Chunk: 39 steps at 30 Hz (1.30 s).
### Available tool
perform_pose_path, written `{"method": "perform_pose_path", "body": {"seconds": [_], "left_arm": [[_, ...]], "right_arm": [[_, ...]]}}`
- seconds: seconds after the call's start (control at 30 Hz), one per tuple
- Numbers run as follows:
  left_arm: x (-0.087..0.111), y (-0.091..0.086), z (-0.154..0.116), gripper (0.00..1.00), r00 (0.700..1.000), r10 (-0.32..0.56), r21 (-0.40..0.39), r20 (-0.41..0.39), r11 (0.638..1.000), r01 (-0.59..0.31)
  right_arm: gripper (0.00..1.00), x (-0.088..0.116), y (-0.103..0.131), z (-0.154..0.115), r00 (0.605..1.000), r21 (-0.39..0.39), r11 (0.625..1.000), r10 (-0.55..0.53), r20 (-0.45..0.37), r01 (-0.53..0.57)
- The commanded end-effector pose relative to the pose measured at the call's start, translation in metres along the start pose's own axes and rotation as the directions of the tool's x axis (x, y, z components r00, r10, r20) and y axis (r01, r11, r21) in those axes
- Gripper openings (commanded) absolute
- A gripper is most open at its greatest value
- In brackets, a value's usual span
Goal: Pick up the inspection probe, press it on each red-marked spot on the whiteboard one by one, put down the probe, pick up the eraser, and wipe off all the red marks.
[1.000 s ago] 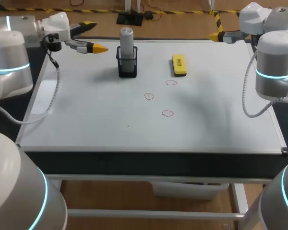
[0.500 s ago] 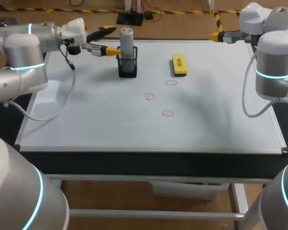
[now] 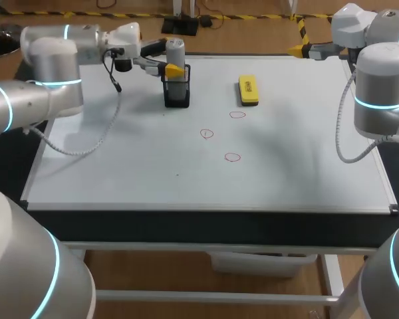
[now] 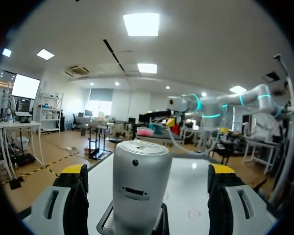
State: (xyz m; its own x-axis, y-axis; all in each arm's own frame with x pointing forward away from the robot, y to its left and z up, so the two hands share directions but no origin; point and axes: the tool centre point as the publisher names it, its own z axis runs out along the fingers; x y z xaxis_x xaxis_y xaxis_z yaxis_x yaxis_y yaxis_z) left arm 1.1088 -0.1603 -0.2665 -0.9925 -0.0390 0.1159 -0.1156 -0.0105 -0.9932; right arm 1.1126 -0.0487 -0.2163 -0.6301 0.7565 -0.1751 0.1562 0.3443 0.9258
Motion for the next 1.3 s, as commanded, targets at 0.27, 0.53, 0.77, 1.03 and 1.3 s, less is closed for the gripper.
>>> {"method": "perform_pose_path", "body": {"seconds": [0.27,0.53,0.77,1.03,1.3], "left_arm": [[-0.006,0.002,0.013,1.0,1.0,-0.01,-0.012,0.02,1.0,0.01],[-0.006,0.004,0.016,1.0,1.0,-0.015,-0.02,0.026,1.0,0.016],[-0.005,0.007,0.014,0.44,0.999,-0.019,-0.019,0.032,1.0,0.02],[-0.001,0.009,0.01,0.0,0.999,-0.02,-0.015,0.031,1.0,0.02],[0.004,0.001,0.008,0.0,0.999,0.0,-0.015,0.032,1.0,0.0]], "right_arm": [[1.0,-0.001,0.0,0.0,1.0,0.001,1.0,0.0,-0.002,0.0],[1.0,-0.001,0.0,0.0,1.0,0.001,1.0,0.0,-0.002,0.0],[1.0,-0.001,0.0,0.0,1.0,0.001,1.0,0.0,-0.002,0.0],[1.0,-0.001,0.0,0.0,1.0,0.001,1.0,0.0,-0.002,0.0],[1.0,-0.001,0.0,0.0,1.0,0.001,1.0,0.0,-0.002,0.0]]}}
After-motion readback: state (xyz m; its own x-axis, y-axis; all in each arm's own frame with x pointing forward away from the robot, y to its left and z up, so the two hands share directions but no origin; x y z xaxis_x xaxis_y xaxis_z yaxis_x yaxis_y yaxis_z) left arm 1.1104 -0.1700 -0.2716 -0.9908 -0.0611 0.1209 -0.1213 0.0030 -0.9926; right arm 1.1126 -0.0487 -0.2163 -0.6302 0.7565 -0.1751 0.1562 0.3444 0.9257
